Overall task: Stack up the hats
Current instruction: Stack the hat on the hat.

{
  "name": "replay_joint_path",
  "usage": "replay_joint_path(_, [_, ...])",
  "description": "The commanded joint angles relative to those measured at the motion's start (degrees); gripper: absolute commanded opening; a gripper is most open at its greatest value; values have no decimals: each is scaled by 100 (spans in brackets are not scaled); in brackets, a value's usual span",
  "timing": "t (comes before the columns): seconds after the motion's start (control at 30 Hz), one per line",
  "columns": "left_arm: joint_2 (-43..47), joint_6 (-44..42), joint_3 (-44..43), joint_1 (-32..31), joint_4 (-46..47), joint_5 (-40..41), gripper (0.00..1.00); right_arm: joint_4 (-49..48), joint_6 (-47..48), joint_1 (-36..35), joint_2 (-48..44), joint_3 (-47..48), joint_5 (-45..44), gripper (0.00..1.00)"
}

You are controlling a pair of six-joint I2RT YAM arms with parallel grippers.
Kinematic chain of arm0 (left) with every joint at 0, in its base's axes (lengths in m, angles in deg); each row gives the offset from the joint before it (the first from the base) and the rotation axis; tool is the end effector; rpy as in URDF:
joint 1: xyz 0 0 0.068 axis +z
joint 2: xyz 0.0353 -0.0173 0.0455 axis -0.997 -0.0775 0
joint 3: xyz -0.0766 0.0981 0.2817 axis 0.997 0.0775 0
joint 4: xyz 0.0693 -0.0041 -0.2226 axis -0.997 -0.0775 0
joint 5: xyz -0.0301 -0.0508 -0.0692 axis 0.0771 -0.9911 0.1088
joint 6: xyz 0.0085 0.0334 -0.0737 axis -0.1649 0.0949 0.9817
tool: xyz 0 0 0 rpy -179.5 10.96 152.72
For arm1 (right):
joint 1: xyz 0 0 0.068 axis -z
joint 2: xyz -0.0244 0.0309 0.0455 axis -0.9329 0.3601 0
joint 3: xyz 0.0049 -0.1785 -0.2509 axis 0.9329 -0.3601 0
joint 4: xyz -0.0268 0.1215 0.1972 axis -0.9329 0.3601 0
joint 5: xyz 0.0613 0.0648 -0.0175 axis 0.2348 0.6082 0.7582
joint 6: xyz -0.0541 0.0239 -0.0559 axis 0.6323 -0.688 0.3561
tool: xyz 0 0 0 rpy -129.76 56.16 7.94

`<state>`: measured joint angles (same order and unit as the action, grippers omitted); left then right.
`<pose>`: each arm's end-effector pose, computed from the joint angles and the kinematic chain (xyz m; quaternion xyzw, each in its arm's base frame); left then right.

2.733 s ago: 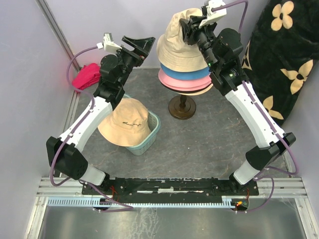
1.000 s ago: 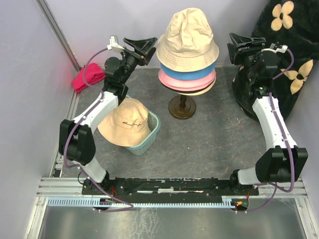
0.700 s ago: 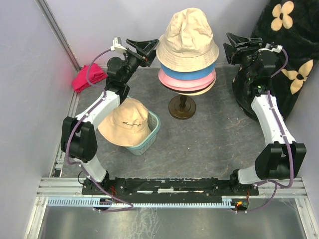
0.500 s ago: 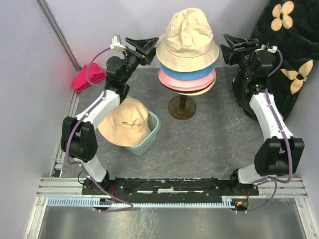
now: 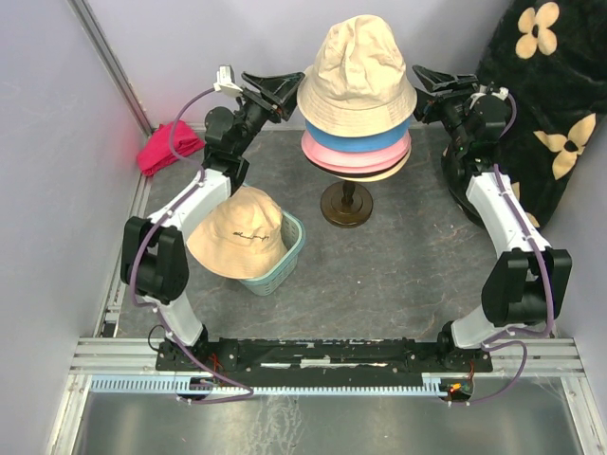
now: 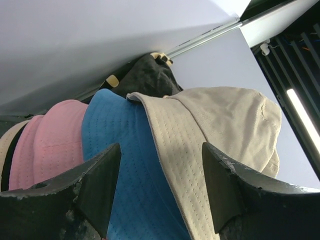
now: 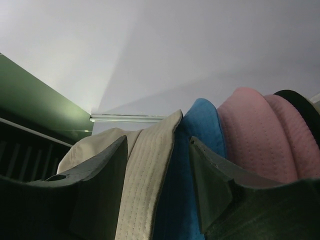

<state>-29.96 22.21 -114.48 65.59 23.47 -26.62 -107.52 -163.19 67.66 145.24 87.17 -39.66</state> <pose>0.3894 -0.1643 0.4556 -0.1570 0.5289 -0.6887 0.4705 0.3738 0.0289 0.4514 0.4153 0.5048 0.6425 0.3999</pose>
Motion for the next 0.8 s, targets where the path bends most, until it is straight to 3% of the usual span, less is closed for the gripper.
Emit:
replay_joint_path(0.0, [-117, 267, -324, -11, 462, -269, 71, -669, -285, -23, 35, 178, 124, 59])
replay_joint_path(0.57, [-412, 561, -494, -85, 910, -357, 60, -1405, -1030, -160, 355, 130, 307, 55])
replay_joint_path(0.77, [-436, 660, -440, -101, 1022, -328, 50, -1585, -1199, -174, 388, 70, 272, 36])
